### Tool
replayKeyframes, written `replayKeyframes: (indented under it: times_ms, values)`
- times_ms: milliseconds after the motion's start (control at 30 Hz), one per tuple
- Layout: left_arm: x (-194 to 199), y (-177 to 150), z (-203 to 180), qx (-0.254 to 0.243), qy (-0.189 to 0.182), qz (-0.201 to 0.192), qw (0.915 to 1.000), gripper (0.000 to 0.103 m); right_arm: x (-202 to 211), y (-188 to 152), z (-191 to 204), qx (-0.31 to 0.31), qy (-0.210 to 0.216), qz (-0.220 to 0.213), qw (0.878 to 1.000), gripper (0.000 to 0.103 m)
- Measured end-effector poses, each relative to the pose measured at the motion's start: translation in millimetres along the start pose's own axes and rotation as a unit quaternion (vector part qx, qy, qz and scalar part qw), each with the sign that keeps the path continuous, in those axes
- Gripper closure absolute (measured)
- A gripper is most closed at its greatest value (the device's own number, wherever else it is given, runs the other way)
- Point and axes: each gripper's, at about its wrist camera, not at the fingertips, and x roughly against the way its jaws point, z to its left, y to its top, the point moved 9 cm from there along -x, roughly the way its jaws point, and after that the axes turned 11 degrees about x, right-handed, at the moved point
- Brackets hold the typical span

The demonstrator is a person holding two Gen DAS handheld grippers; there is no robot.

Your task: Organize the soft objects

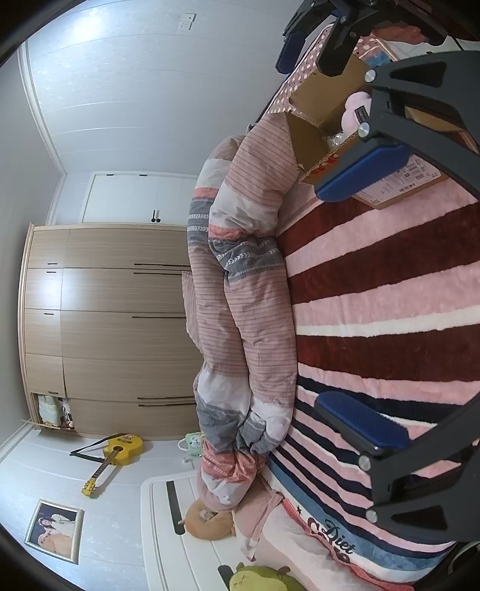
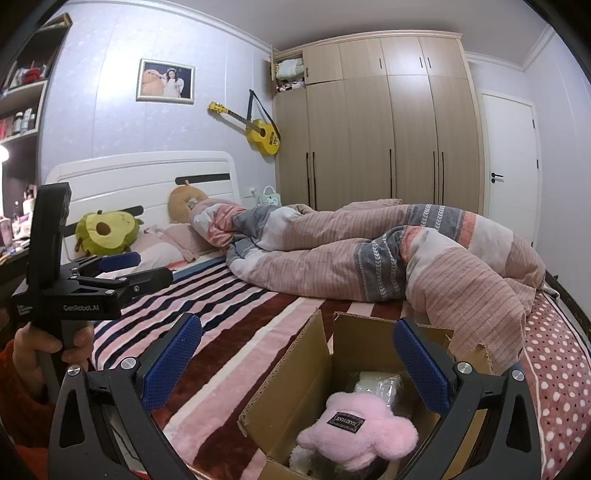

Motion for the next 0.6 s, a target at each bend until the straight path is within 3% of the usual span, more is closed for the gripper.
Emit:
replayKeyframes:
  times_ms: [600]
  values:
    - [-1.3,-1.1,-0.1,0.000,-0.003,0.001,1.0000,0.001,0.2,-0.6,-1.7,0.000,0.000,0.001,1.000,0.000]
